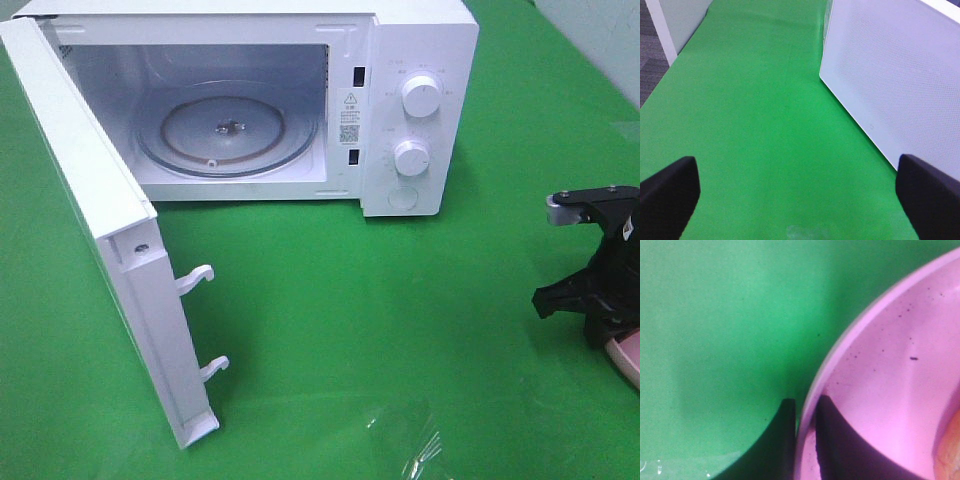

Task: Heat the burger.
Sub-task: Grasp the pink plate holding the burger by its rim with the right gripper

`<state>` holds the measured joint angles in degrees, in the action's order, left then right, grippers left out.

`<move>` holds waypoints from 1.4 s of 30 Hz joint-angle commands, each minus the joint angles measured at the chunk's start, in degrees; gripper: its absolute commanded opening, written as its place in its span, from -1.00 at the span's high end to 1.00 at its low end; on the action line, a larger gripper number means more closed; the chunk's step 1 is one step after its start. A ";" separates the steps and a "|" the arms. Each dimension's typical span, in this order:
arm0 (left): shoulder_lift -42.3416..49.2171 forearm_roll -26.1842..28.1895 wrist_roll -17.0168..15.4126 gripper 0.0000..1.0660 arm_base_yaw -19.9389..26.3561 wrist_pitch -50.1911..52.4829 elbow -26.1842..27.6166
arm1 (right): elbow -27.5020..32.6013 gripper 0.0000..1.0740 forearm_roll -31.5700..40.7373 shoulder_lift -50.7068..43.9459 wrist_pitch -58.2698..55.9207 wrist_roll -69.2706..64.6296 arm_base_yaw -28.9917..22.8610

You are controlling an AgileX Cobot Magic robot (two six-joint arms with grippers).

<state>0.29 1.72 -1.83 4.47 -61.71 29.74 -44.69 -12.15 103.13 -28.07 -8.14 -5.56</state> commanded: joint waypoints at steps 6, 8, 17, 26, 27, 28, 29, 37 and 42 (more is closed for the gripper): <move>0.86 0.40 -0.06 -0.85 0.11 0.57 -0.17 | 0.29 1.00 0.06 0.34 1.26 -1.55 -0.11; 0.86 0.40 -0.06 -0.85 0.11 0.57 -0.17 | 0.29 1.00 -0.06 0.34 1.20 -1.83 -0.11; 0.86 0.40 -0.06 -0.85 0.11 0.57 -0.17 | 0.29 1.00 -2.86 0.34 0.34 -5.39 -0.11; 0.86 0.40 -0.06 -0.85 0.11 0.57 -0.17 | 0.29 1.00 -9.05 0.29 -3.04 -11.52 -3.78; 0.86 0.40 -0.06 -0.85 0.11 0.57 -0.17 | 0.29 1.00 -9.05 0.29 -3.04 -11.52 -3.78; 0.86 0.40 -0.06 -0.85 0.11 0.57 -0.17 | 0.29 1.00 -10.14 0.29 -3.67 -13.01 -4.76; 0.86 0.40 -0.06 -0.85 0.11 0.57 -0.17 | 0.29 1.00 -11.17 0.23 -4.13 -13.75 -5.21; 0.86 0.40 -0.06 -0.85 0.11 0.57 -0.17 | 0.29 1.00 -15.13 -2.18 -6.93 -17.65 -7.73; 0.86 0.40 -0.06 -0.85 0.11 0.57 -0.17 | 0.29 1.00 -16.56 -4.47 -9.00 -18.45 -8.14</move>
<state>0.29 1.72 -1.83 4.47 -61.71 29.74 -44.63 -26.64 99.47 -35.64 -26.07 -13.52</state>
